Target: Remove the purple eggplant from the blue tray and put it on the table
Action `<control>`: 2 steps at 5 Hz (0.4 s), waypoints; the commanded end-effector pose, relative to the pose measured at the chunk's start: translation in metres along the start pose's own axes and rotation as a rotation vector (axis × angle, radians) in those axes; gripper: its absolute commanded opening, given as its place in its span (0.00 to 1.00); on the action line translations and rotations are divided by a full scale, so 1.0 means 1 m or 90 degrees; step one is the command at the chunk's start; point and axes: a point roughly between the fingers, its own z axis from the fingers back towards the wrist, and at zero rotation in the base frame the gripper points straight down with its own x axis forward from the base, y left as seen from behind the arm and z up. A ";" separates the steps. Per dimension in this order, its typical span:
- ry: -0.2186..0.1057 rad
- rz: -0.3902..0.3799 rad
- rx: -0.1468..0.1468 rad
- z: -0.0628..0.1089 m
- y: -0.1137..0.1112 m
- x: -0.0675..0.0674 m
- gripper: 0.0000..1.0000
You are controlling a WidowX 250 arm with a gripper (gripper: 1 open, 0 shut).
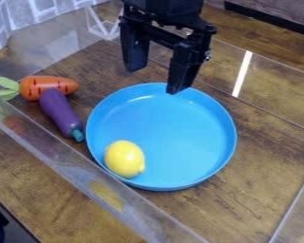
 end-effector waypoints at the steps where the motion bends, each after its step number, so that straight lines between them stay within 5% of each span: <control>1: 0.006 0.009 -0.002 -0.007 0.007 0.003 1.00; 2: 0.002 0.003 -0.002 -0.009 0.008 -0.002 1.00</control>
